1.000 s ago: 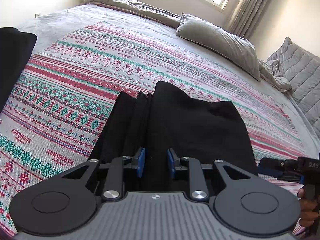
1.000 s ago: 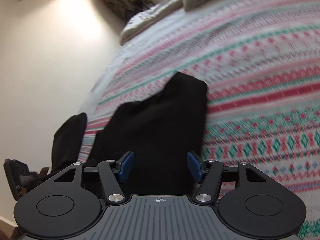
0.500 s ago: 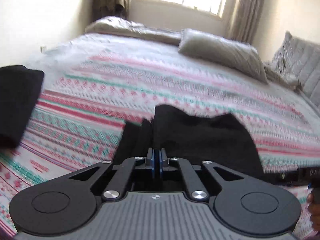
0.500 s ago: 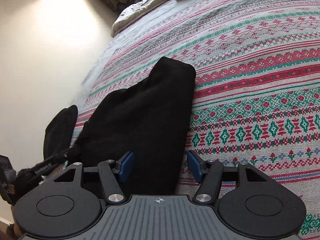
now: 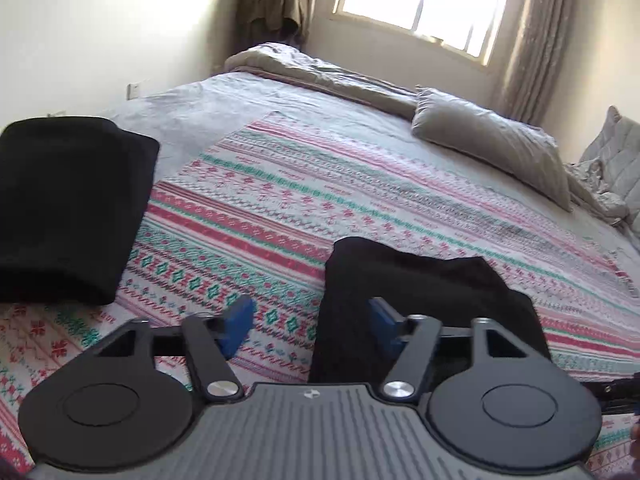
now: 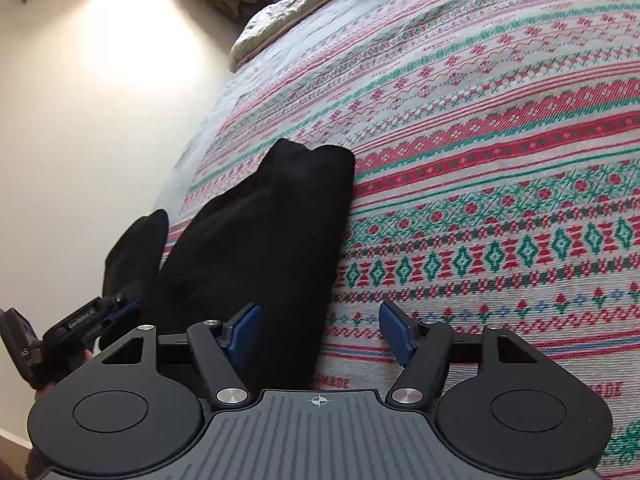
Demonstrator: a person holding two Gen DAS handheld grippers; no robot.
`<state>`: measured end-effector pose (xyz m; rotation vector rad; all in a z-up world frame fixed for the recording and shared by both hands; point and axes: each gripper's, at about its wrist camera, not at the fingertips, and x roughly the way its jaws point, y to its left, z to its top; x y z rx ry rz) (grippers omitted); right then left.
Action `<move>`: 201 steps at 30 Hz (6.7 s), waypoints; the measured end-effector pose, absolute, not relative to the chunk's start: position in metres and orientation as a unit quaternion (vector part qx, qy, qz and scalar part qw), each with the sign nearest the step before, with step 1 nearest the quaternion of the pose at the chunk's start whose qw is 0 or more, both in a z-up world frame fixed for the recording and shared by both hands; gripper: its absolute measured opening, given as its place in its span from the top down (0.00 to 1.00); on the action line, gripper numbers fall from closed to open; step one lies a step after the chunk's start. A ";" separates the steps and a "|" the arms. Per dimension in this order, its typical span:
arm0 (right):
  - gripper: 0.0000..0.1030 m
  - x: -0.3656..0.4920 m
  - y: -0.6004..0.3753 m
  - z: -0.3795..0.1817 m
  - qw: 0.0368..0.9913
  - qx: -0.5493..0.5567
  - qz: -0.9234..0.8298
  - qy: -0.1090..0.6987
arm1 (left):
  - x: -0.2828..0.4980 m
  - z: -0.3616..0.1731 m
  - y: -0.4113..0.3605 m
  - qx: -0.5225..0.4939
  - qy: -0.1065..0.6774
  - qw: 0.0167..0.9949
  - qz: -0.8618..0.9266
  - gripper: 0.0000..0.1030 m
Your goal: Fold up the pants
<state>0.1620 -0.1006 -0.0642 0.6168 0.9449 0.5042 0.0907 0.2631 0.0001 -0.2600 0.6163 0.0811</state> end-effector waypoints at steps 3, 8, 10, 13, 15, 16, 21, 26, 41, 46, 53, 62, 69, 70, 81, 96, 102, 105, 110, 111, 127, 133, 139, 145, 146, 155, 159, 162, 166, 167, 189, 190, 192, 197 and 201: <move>0.35 0.164 -0.099 -0.067 0.804 0.300 0.247 0.449 | 0.102 -0.009 0.272 -0.167 0.335 0.928 0.004 0.32; 0.35 0.170 -0.102 -0.079 0.767 0.359 0.263 0.463 | 0.118 -0.036 0.285 -0.227 0.376 0.897 -0.044 0.33; 0.35 0.171 -0.104 -0.082 0.757 0.373 0.268 0.465 | 0.125 -0.045 0.291 -0.254 0.396 0.881 -0.055 0.36; 0.35 0.171 -0.102 -0.085 0.753 0.379 0.271 0.465 | 0.131 -0.060 0.300 -0.308 0.415 0.852 -0.080 0.42; 0.36 0.172 -0.099 -0.086 0.750 0.382 0.273 0.465 | 0.135 -0.069 0.304 -0.341 0.417 0.836 -0.104 0.43; 0.36 0.174 -0.097 -0.087 0.750 0.381 0.275 0.465 | 0.138 -0.071 0.304 -0.350 0.418 0.831 -0.110 0.43; 0.56 0.180 -0.083 -0.091 0.758 0.387 0.264 0.454 | 0.148 -0.086 0.309 -0.415 0.405 0.803 -0.136 0.45; 0.75 0.186 -0.074 -0.101 0.765 0.404 0.254 0.433 | 0.139 -0.094 0.307 -0.460 0.395 0.785 -0.131 0.70; 0.87 0.190 -0.154 -0.071 0.779 0.438 0.193 0.405 | 0.176 -0.073 0.190 -0.435 0.416 0.783 -0.153 0.75; 0.87 0.195 -0.229 -0.062 0.797 0.445 0.125 0.388 | 0.208 -0.078 0.116 -0.413 0.428 0.780 -0.194 0.75; 0.88 0.198 -0.305 -0.075 0.804 0.481 0.070 0.342 | 0.238 -0.091 0.066 -0.415 0.403 0.786 -0.219 0.75; 0.86 0.199 -0.321 -0.074 0.853 0.424 0.089 0.290 | 0.247 -0.093 0.055 -0.379 0.383 0.818 -0.203 0.65; 0.74 0.187 -0.321 -0.083 0.858 0.386 0.038 0.336 | 0.229 -0.061 0.050 -0.291 0.356 0.875 -0.150 0.36; 0.73 0.182 -0.321 -0.076 0.861 0.381 0.039 0.334 | 0.225 -0.058 0.052 -0.285 0.357 0.877 -0.147 0.35; 0.35 0.123 -0.285 -0.027 0.903 0.245 0.030 0.352 | 0.170 -0.029 0.047 -0.197 0.379 0.901 -0.082 0.19; 0.08 0.048 -0.219 0.025 0.932 0.115 0.014 0.343 | 0.086 0.002 0.009 -0.051 0.367 0.929 -0.018 0.00; 0.06 0.022 -0.201 0.004 0.935 0.097 0.002 0.342 | 0.071 -0.017 -0.012 -0.018 0.379 0.925 -0.004 0.00; 0.06 0.014 -0.197 -0.008 0.932 0.092 -0.009 0.351 | 0.068 -0.027 -0.017 0.004 0.383 0.924 0.000 0.00; 0.01 0.010 -0.190 -0.015 0.934 0.074 -0.019 0.350 | 0.065 -0.033 -0.023 0.023 0.377 0.926 0.008 0.00; 0.01 0.011 -0.190 -0.016 0.933 0.072 -0.026 0.352 | 0.065 -0.035 -0.024 0.026 0.378 0.925 0.010 0.00; 0.01 0.014 -0.177 -0.025 0.935 0.051 -0.037 0.350 | 0.058 -0.039 -0.027 0.036 0.384 0.922 0.013 0.00; 0.01 0.013 -0.172 -0.024 0.936 0.048 -0.032 0.348 | 0.057 -0.039 -0.027 0.038 0.386 0.922 0.013 0.00; 0.01 0.014 -0.173 -0.025 0.934 0.048 -0.034 0.352 | 0.057 -0.039 -0.028 0.038 0.386 0.922 0.013 0.00; 0.01 0.014 -0.172 -0.025 0.935 0.046 -0.035 0.351 | 0.056 -0.039 -0.028 0.037 0.386 0.922 0.012 0.00; 0.01 0.013 -0.172 -0.025 0.935 0.046 -0.035 0.350 | 0.056 -0.039 -0.028 0.037 0.386 0.922 0.012 0.00; 0.01 0.013 -0.171 -0.025 0.937 0.034 -0.040 0.345 | 0.055 -0.038 -0.029 0.035 0.386 0.922 0.006 0.00; 0.01 0.013 -0.171 -0.026 0.936 0.034 -0.041 0.347 | 0.055 -0.037 -0.028 0.034 0.387 0.922 0.003 0.00; 0.01 0.013 -0.170 -0.026 0.936 0.033 -0.041 0.348 | 0.054 -0.037 -0.029 0.034 0.387 0.922 0.002 0.00; 0.01 0.013 -0.169 -0.027 0.936 0.033 -0.039 0.349 | 0.054 -0.037 -0.029 0.034 0.387 0.922 0.002 0.00; 0.01 0.014 -0.169 -0.027 0.936 0.032 -0.039 0.349 | 0.054 -0.037 -0.029 0.034 0.386 0.922 0.002 0.00; 0.01 0.014 -0.168 -0.029 0.935 0.029 -0.038 0.352 | 0.053 -0.037 -0.030 0.033 0.387 0.921 0.003 0.00; 0.01 0.014 -0.168 -0.030 0.935 0.029 -0.037 0.352 | 0.053 -0.037 -0.030 0.034 0.387 0.921 0.002 0.00; 0.01 0.014 -0.168 -0.030 0.935 0.029 -0.037 0.352 | 0.052 -0.037 -0.030 0.033 0.387 0.921 0.001 0.00; 0.01 0.016 -0.167 -0.031 0.934 0.028 -0.038 0.355 | 0.053 -0.037 -0.029 0.034 0.388 0.921 0.001 0.00; 0.01 0.014 -0.168 -0.030 0.935 0.028 -0.038 0.352 | 0.054 -0.038 -0.028 0.035 0.389 0.921 -0.001 0.00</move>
